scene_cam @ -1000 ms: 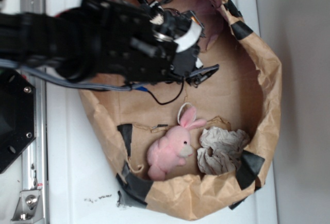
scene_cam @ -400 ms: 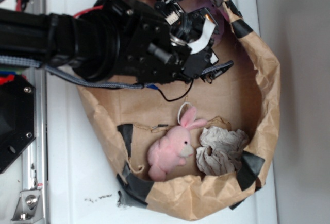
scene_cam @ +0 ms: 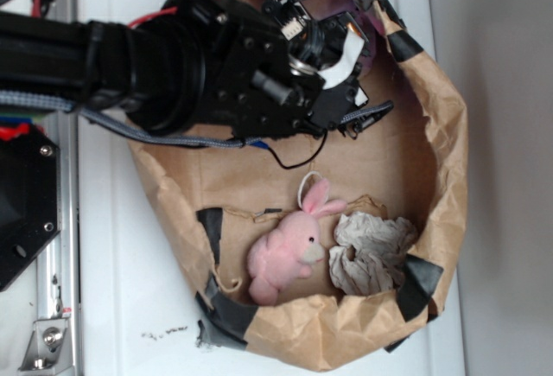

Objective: Grab the silver keys.

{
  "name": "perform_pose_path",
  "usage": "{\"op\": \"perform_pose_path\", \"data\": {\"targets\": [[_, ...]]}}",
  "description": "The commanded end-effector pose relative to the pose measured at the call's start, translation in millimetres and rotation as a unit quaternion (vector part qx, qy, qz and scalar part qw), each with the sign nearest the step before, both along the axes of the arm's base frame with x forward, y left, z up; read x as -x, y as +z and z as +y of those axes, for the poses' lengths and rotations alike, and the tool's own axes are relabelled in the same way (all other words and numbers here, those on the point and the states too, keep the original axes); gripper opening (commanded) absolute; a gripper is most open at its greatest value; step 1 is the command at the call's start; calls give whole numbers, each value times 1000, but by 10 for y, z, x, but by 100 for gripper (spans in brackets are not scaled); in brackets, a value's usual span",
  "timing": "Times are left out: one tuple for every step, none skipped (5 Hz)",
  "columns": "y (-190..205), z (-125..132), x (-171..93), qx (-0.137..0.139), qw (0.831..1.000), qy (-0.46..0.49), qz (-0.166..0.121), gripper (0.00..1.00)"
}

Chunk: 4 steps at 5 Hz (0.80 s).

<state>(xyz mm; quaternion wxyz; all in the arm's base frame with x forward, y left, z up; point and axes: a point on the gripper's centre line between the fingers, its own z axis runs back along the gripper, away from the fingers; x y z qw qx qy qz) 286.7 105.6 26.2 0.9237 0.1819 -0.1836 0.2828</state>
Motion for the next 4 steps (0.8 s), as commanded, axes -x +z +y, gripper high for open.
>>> {"op": "perform_pose_path", "data": {"targets": [[8, 266, 230, -5, 994, -32, 102, 100], [95, 275, 334, 5, 990, -48, 133, 100], [154, 298, 408, 30, 982, -55, 177, 100], [133, 301, 439, 34, 980, -58, 186, 100]]}}
